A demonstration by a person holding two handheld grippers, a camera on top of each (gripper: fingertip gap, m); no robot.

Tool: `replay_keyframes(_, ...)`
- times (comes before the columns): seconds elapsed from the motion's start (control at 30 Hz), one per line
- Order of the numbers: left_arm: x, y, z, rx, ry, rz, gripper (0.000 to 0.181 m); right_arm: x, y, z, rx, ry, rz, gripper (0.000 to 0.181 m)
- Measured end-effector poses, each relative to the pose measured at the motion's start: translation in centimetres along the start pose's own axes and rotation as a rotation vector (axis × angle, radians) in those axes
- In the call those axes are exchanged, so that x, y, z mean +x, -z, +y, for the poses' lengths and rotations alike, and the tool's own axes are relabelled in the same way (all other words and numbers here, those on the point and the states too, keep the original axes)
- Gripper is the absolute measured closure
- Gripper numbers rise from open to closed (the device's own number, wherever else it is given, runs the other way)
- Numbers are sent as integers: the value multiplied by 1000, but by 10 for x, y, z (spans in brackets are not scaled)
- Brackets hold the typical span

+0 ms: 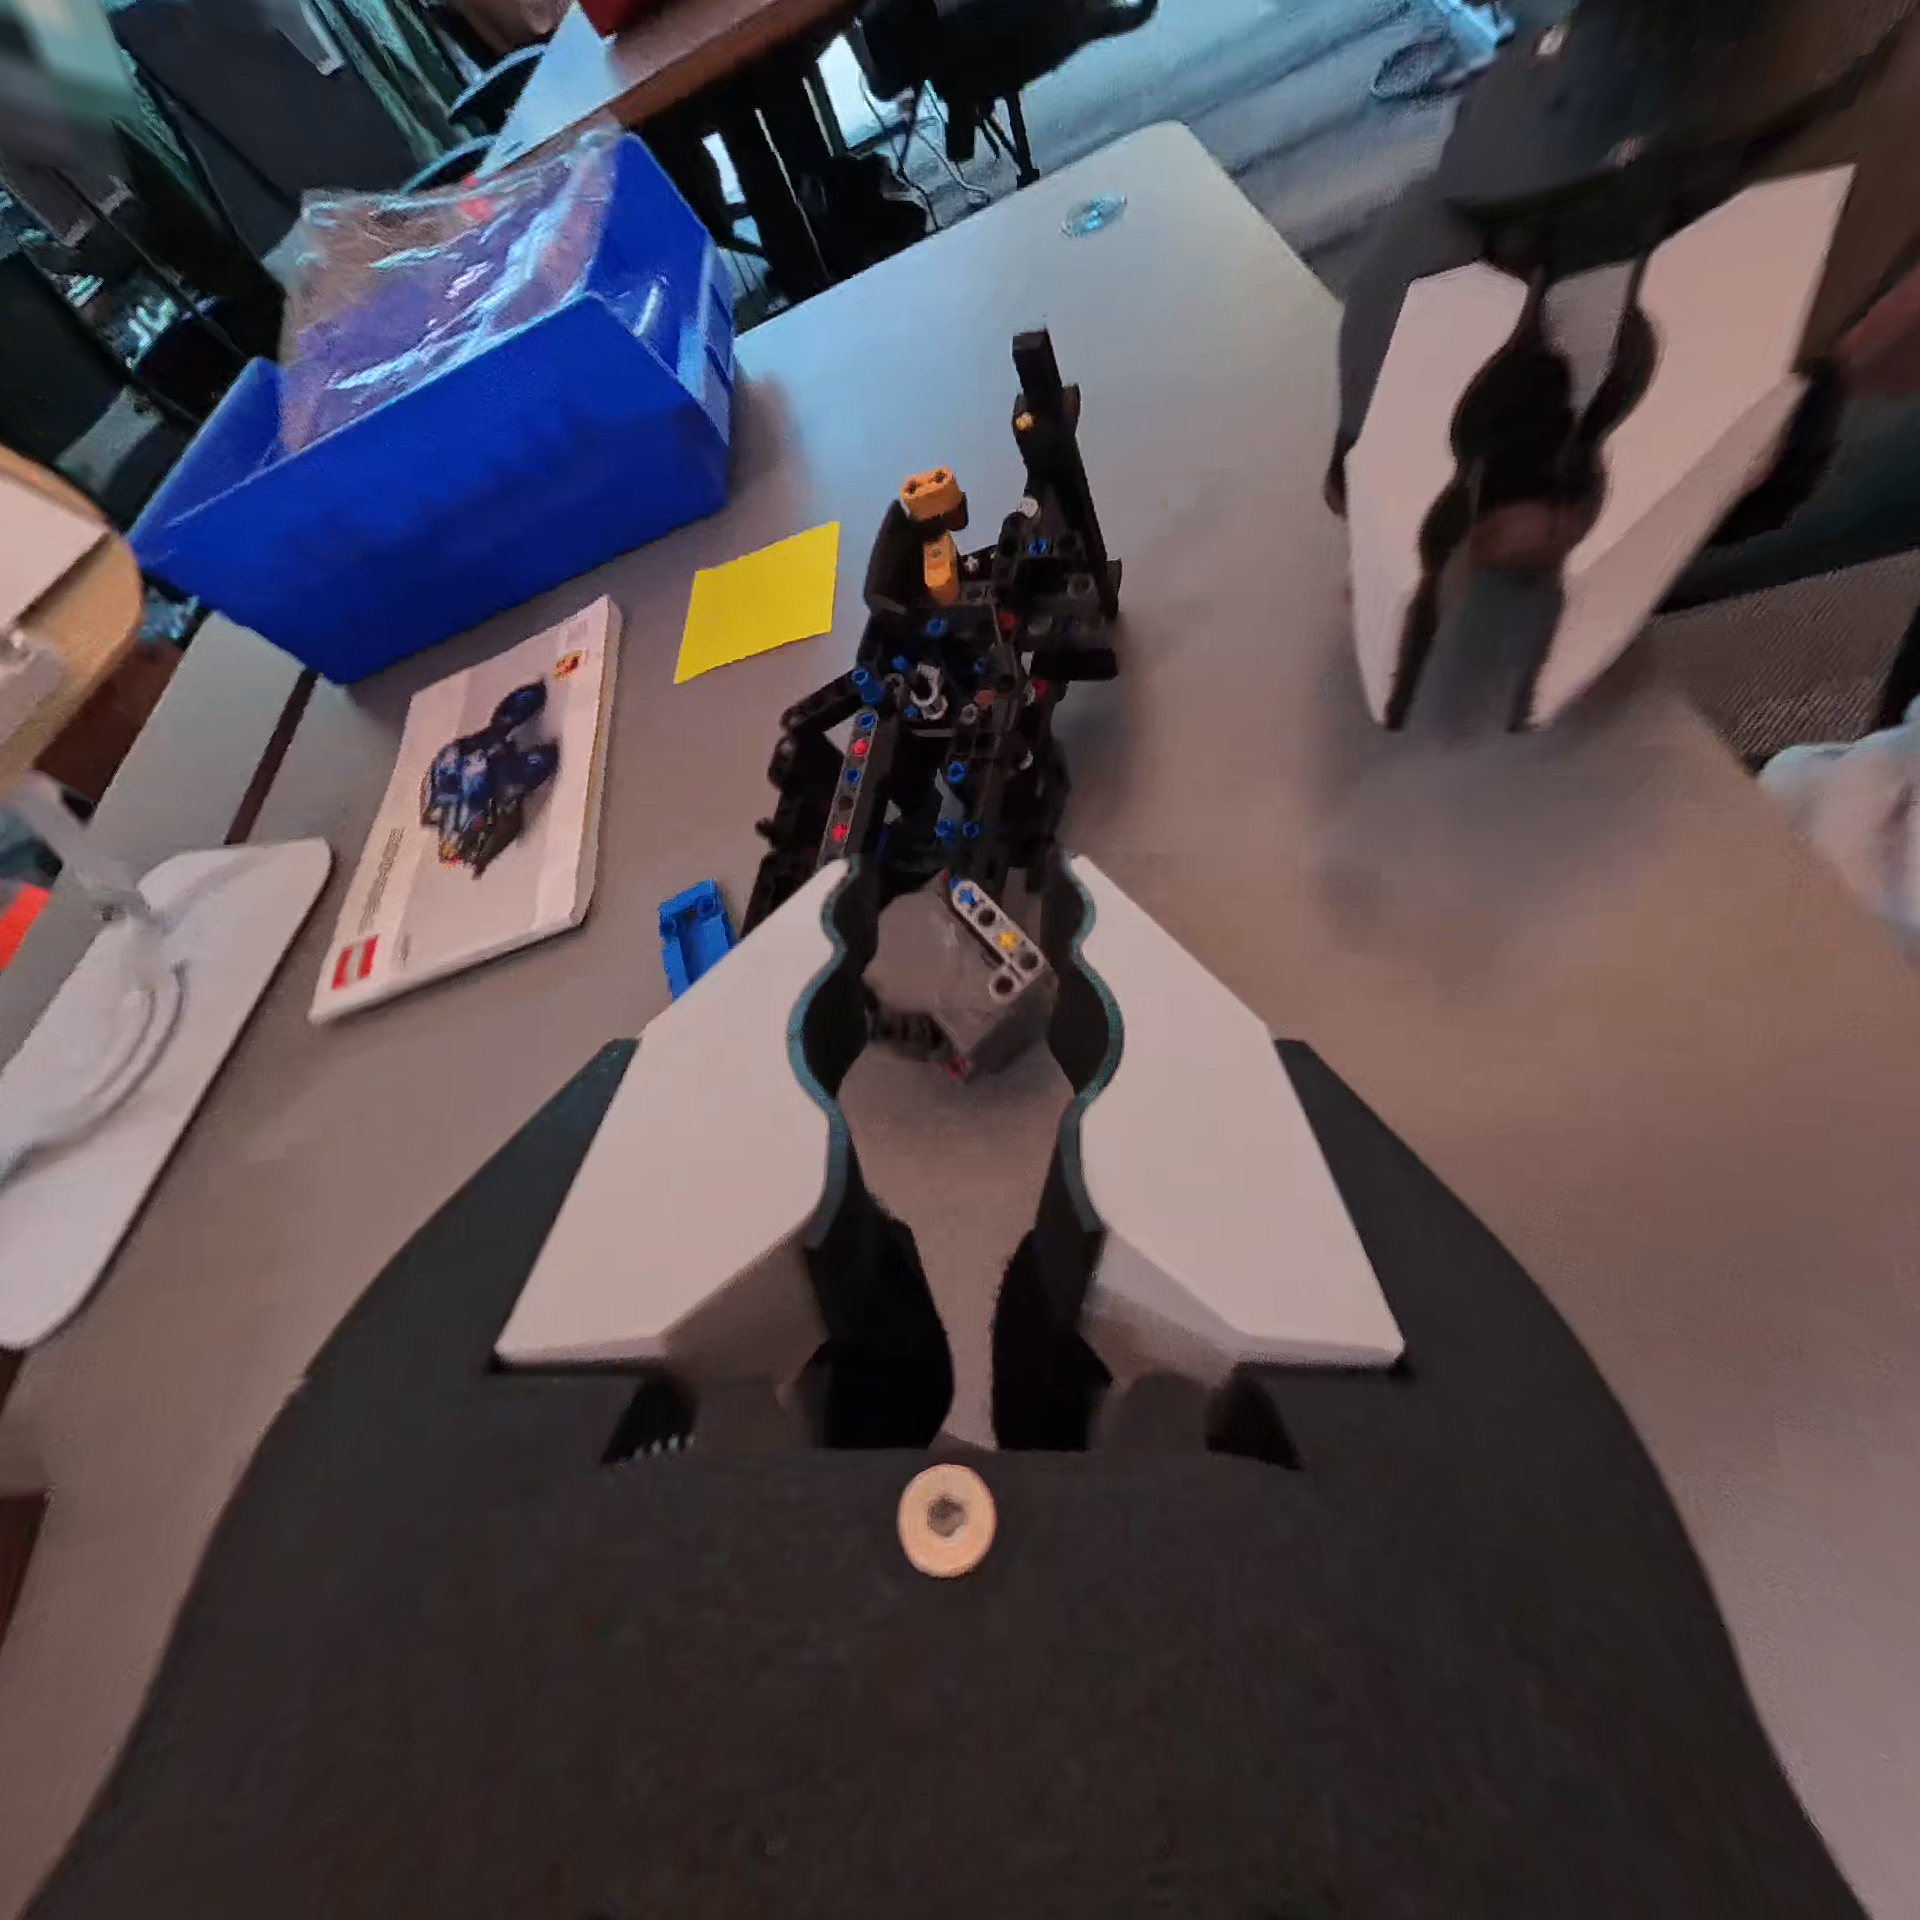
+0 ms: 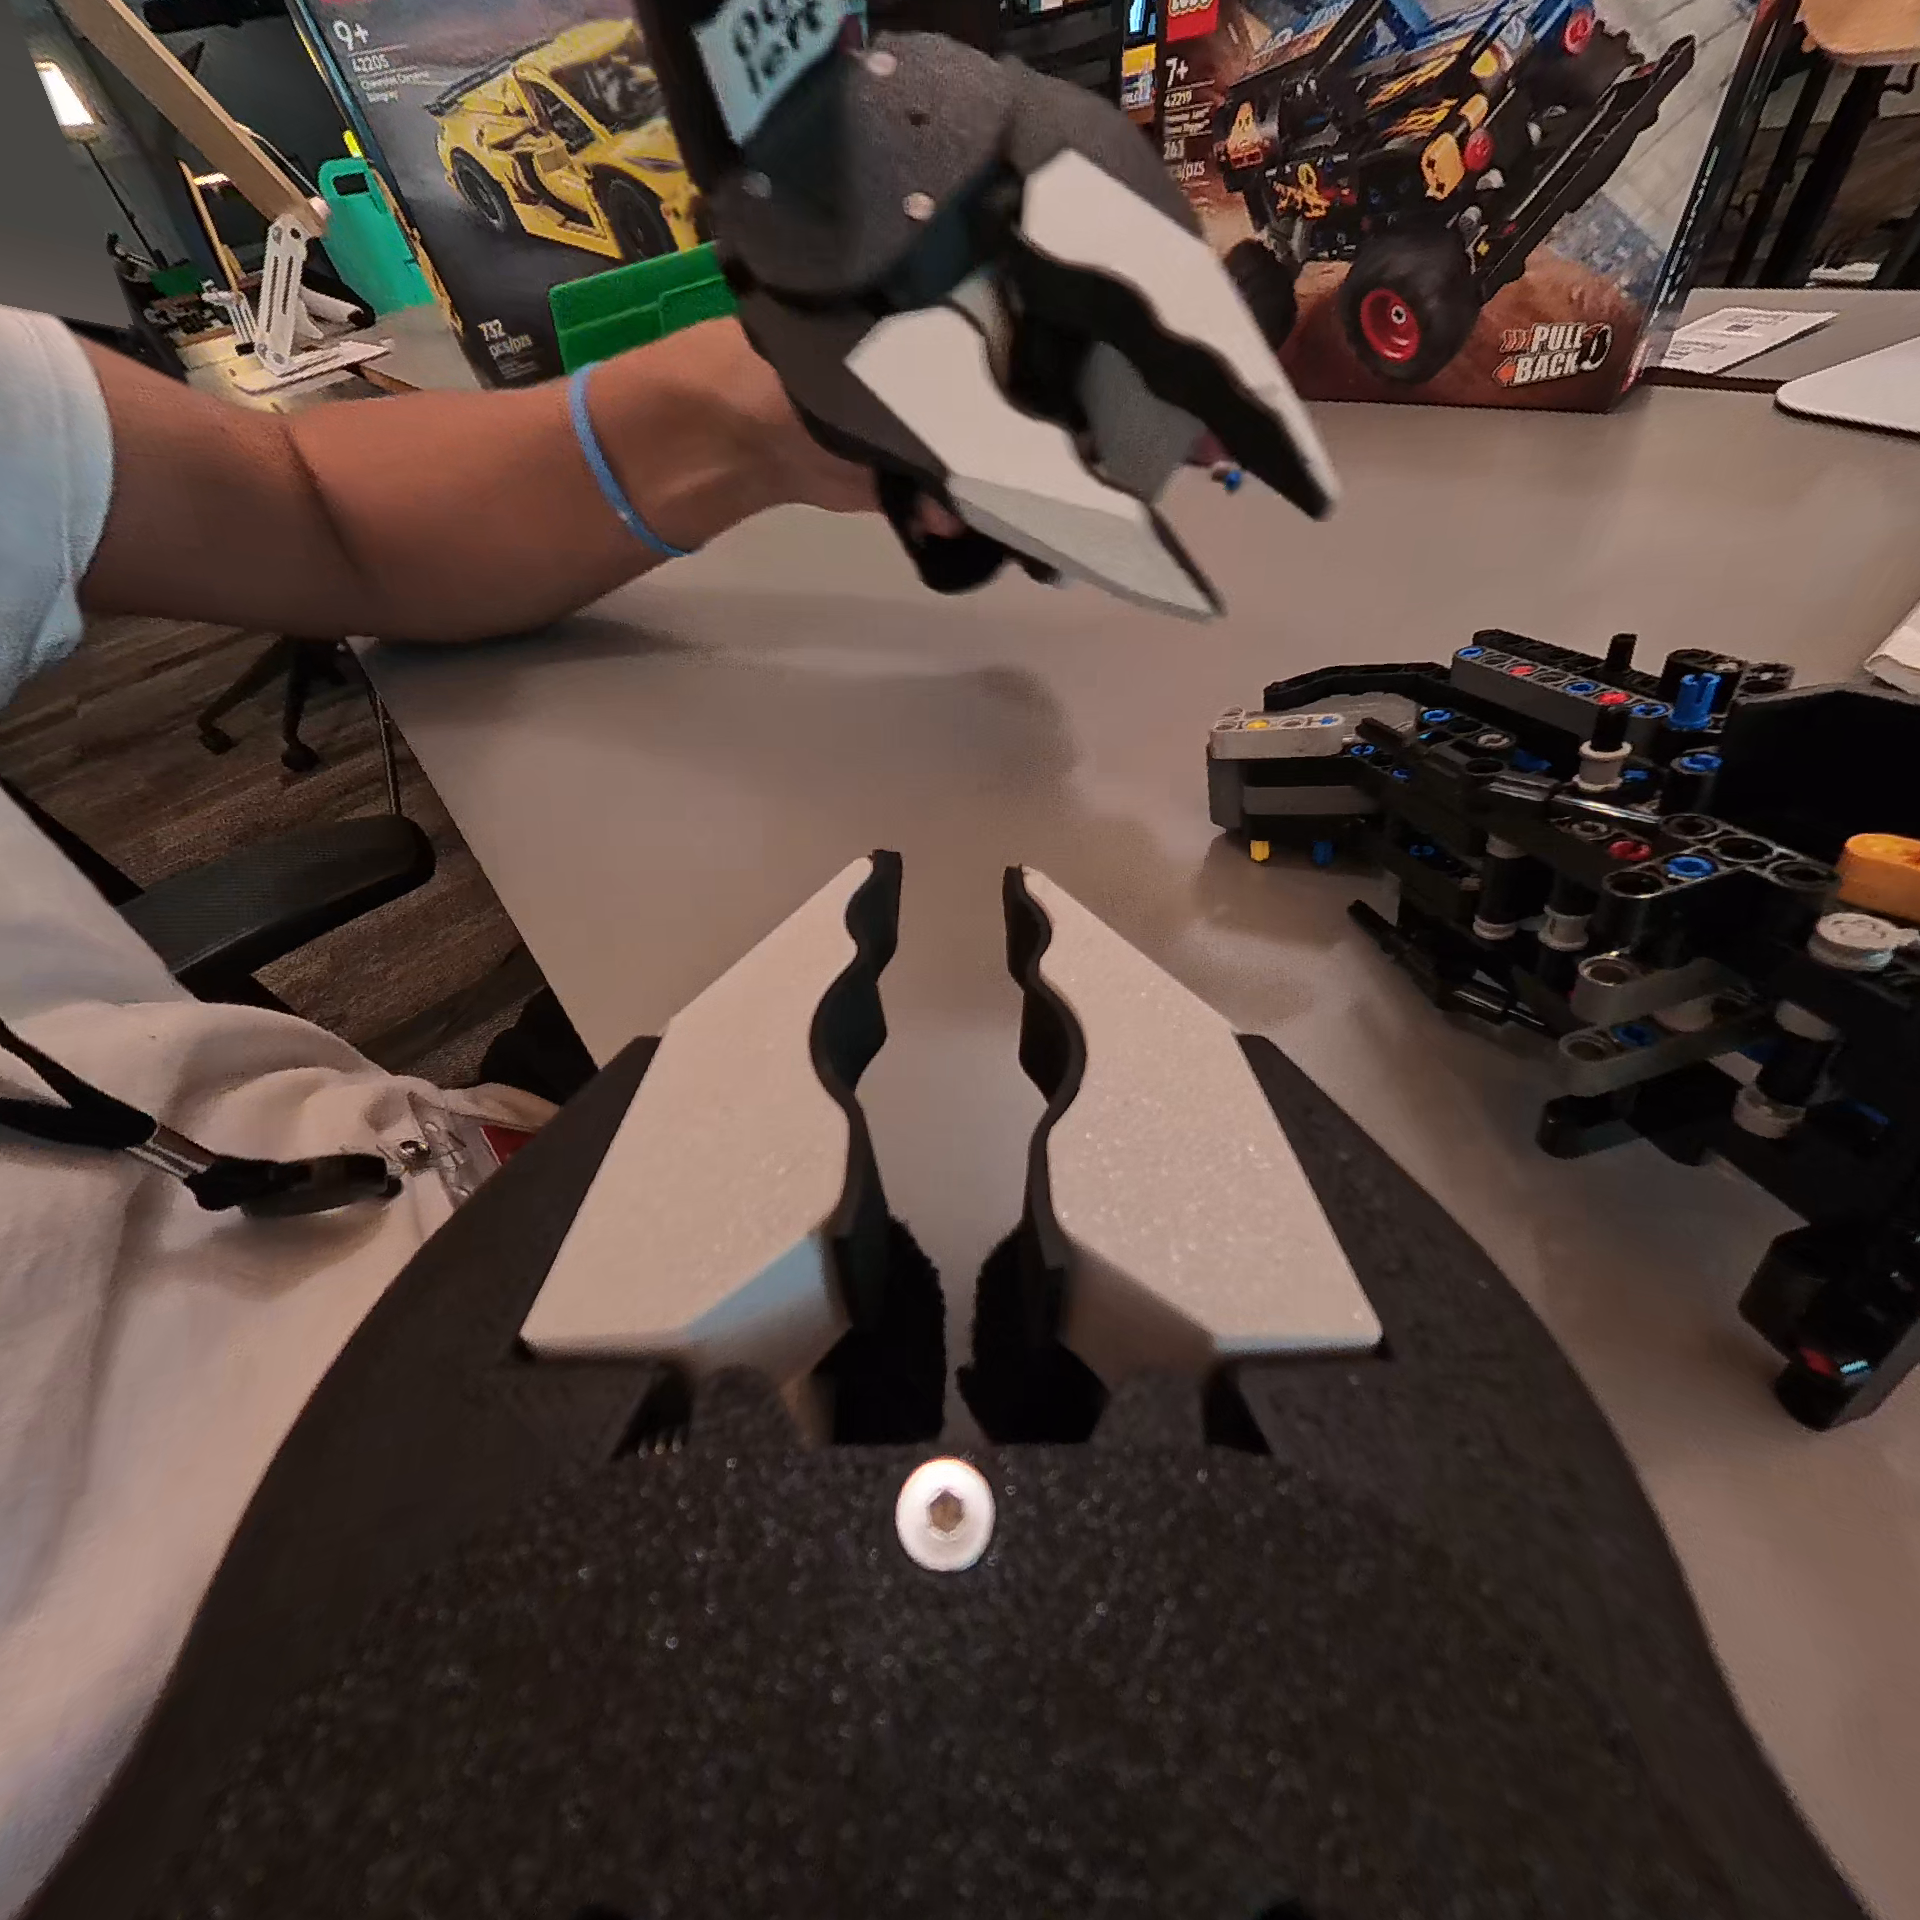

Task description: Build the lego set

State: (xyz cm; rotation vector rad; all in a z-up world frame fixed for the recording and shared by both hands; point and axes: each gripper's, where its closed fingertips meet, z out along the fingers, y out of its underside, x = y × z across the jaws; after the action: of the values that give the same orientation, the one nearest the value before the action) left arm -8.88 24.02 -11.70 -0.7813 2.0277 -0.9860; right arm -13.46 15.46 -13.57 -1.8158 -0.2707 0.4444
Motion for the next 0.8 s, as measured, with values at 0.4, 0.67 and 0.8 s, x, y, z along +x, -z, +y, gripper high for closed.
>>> replay_keyframes(0.4,11,-45,9,7,18,84,174,0,2,-2,24,24,22,162)
replay_keyframes(0.67,22,-47,3,28,50,123,177,36,10,-14,48,-4,241,155)
replay_keyframes(0.8,33,-48,-1,25,68,132,177,62,14,-19,-120,267,493,150)
